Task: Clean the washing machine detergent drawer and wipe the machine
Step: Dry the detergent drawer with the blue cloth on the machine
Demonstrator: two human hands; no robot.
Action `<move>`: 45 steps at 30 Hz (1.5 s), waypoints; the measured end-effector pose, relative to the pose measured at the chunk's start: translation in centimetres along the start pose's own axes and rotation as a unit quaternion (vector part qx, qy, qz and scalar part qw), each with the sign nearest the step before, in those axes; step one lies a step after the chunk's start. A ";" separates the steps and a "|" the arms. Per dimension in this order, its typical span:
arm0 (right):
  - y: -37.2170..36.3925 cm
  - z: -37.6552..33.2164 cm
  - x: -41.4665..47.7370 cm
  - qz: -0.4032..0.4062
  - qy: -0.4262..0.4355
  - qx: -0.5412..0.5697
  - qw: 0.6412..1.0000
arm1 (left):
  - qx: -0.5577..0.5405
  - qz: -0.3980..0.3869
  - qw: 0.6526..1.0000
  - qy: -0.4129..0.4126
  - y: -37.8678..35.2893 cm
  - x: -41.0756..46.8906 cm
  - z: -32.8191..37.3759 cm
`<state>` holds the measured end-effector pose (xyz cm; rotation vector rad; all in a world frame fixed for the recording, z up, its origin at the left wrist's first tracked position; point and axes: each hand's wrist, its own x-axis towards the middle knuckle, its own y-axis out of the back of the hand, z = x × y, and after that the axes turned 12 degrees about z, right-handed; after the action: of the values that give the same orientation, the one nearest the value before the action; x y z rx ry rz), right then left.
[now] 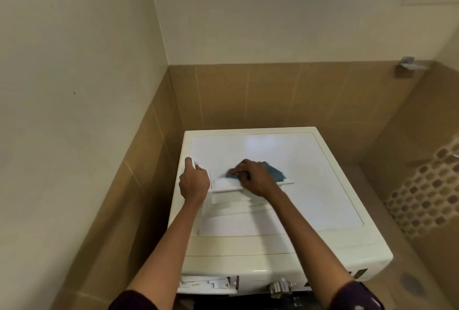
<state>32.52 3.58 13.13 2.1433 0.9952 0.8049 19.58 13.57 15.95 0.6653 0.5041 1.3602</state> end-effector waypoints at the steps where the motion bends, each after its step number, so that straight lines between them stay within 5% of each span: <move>1: 0.9 1.2 0.1 0.012 -0.030 -0.033 0.999 | 0.000 0.002 1.000 0.000 0.0 -0.1 0.1; 5: 2.4 4.0 0.1 0.026 -0.097 -0.143 0.985 | -0.002 0.008 1.000 0.000 0.0 -0.1 0.0; 8: 0.9 1.3 0.7 -0.010 -0.068 -0.201 0.977 | -0.001 0.006 1.000 0.000 -0.1 0.0 -0.1; 13: -3.5 -4.0 1.1 -0.014 0.035 -0.147 0.988 | 0.005 0.004 1.000 0.007 -0.5 0.2 -0.4; 17: -2.7 -3.3 1.1 -0.023 0.028 -0.112 0.993 | 0.004 0.006 1.000 0.010 -0.5 0.3 -0.4; 28: 1.6 3.5 0.5 0.036 -0.114 -0.244 0.962 | -0.023 0.007 1.000 0.017 -0.6 0.3 -0.5; 33: -1.5 -2.0 -0.9 0.062 0.025 -0.105 0.992 | -0.022 0.003 1.000 0.017 -0.6 0.5 -0.6; 38: -2.1 -3.8 -1.5 0.039 0.056 0.015 0.998 | -0.017 -0.002 1.000 0.018 -0.7 0.5 -0.6; 45: 3.8 2.1 -2.3 -0.007 0.065 -0.048 0.997 | -0.029 -0.004 0.999 0.023 -0.8 0.6 -0.7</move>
<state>34.42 -0.83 14.05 2.0206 1.0152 0.9749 19.78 14.20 14.90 0.5861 0.5019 1.3807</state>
